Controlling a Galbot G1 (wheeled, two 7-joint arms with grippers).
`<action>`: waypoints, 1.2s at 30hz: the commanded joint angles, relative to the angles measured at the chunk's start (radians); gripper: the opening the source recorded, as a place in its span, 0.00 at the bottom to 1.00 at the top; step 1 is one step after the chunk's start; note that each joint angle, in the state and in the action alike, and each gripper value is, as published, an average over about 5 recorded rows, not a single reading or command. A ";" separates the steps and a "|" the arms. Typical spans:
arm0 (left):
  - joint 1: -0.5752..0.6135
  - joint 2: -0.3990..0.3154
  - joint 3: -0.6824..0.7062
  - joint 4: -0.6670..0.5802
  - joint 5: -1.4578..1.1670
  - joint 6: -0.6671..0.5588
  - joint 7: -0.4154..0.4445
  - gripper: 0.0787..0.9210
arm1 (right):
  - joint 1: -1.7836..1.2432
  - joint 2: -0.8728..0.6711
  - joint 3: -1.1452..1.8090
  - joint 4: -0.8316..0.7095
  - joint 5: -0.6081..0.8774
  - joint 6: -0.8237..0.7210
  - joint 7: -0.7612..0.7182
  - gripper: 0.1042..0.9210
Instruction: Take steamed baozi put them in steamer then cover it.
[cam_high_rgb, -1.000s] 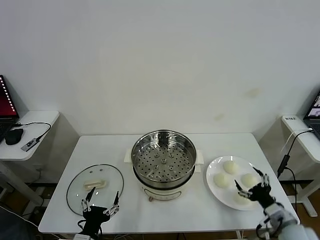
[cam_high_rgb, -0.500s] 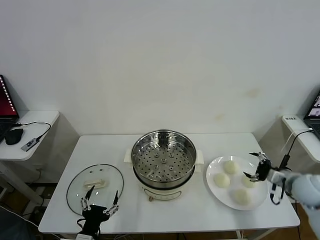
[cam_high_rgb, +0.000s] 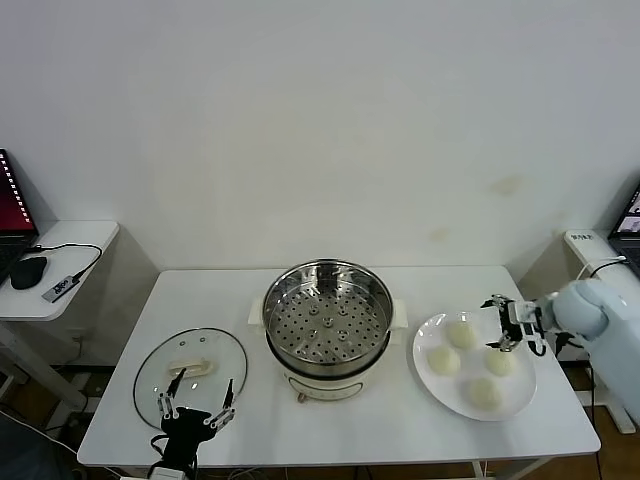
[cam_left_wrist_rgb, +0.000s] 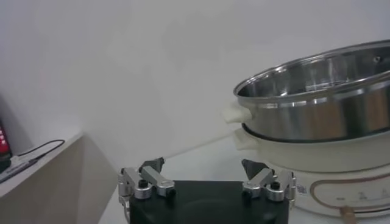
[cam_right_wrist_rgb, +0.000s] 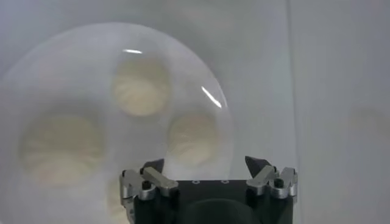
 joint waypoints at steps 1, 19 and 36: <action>-0.001 0.000 -0.002 0.001 0.008 0.002 0.001 0.88 | 0.283 0.084 -0.320 -0.198 -0.032 0.019 -0.087 0.88; -0.001 0.004 -0.009 0.001 0.019 0.003 0.003 0.88 | 0.252 0.194 -0.320 -0.285 -0.032 -0.017 -0.051 0.88; 0.004 0.002 -0.004 -0.003 0.031 0.003 0.002 0.88 | 0.221 0.197 -0.306 -0.294 -0.034 -0.037 -0.039 0.76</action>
